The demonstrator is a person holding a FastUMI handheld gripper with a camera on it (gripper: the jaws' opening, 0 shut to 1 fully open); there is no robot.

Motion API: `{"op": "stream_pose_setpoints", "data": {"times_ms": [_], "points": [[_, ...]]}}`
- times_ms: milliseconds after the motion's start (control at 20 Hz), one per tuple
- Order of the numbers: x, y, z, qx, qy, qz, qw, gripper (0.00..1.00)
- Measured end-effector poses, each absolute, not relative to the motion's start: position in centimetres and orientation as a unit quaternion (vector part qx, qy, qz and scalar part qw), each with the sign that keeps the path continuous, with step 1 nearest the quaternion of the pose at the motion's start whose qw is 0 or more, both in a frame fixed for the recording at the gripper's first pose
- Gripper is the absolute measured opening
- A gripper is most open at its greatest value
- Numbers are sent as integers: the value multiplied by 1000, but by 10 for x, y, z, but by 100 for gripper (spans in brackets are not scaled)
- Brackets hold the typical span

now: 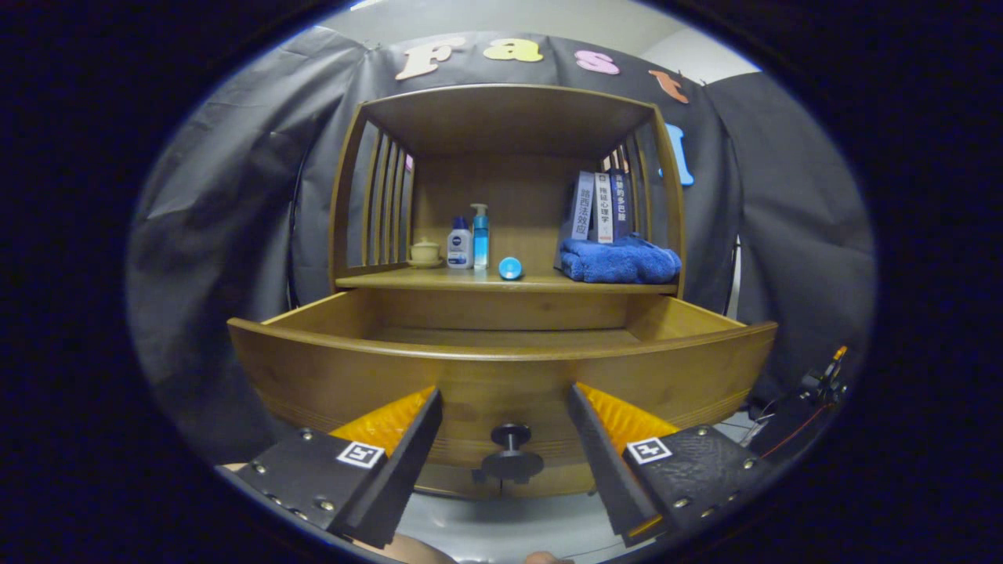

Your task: Pull open the drawer, take out the items inside it, and place them on the countertop above the cabinet.

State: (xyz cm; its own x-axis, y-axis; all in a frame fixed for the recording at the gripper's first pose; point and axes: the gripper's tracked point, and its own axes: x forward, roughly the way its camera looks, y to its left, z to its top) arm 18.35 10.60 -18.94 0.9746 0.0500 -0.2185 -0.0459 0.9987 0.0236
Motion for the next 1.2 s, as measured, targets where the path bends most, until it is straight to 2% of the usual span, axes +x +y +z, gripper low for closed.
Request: {"op": "stream_pose_setpoints", "data": {"times_ms": [400,1200], "points": [[218,110,-183,3,111,23,994,97],[335,126,-196,5,125,11,992,99]]}}
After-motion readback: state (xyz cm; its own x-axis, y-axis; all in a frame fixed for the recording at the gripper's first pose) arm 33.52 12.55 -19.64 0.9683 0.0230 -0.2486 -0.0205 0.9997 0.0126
